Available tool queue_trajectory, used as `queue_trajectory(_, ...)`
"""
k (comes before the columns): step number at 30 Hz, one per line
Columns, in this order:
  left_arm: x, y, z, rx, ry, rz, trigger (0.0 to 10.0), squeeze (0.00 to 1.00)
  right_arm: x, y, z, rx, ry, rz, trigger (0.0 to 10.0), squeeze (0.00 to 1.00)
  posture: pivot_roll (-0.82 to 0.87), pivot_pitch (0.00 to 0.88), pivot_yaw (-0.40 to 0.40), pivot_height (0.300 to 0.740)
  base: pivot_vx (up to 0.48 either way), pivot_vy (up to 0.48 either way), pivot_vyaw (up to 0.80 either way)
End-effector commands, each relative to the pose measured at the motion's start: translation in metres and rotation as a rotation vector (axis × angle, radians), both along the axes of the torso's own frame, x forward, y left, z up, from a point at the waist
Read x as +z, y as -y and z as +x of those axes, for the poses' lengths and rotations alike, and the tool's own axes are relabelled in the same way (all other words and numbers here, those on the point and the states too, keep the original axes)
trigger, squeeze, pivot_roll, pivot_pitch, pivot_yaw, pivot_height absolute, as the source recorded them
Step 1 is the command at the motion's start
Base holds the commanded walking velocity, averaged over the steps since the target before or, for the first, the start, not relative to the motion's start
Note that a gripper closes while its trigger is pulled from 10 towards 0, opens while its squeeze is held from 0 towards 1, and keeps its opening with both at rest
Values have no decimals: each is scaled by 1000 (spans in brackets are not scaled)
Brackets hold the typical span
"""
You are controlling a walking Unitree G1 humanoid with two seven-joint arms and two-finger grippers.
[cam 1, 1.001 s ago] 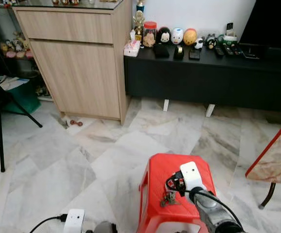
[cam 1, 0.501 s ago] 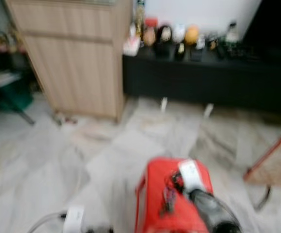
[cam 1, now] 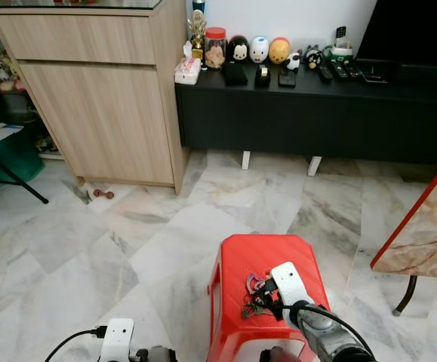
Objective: Hang keys on a hook
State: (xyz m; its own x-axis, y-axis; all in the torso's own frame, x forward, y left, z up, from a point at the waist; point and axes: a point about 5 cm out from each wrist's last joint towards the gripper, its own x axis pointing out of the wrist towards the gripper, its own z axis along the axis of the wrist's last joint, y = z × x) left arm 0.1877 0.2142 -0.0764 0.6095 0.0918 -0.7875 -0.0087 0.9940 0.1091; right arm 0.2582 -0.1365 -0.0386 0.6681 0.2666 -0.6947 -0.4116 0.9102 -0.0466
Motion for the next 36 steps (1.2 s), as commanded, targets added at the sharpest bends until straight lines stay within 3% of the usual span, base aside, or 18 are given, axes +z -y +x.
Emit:
queue_trajectory(1,-7,1,-13,-16,-58,4,10000,0,-1,-1,-1,24,-18,-6,10000,0,56,52,-55,643,0,0,0)
queue_trajectory(5,-8,1,-15,-18,-63,5,10000,0,3,0,4,8,24,-13,10000,0,61,36,-56,643,0,0,0)
queue_trajectory(7,-9,0,-17,-20,-66,11,10000,0,11,1,12,-30,96,-9,10000,0,58,20,-57,643,0,0,0)
queue_trajectory(27,-10,-2,-21,-21,-74,22,10000,0,14,-2,15,-34,115,27,10000,0,71,7,-57,612,0,0,0)
queue_trajectory(31,-10,-2,-20,-26,-73,25,10000,0,16,-7,16,28,102,63,10000,0,78,12,-57,612,0,0,0)
queue_trajectory(36,-9,-2,-18,-28,-67,26,10000,0,24,-7,27,121,95,5,10000,0,80,21,-59,612,0,0,0)
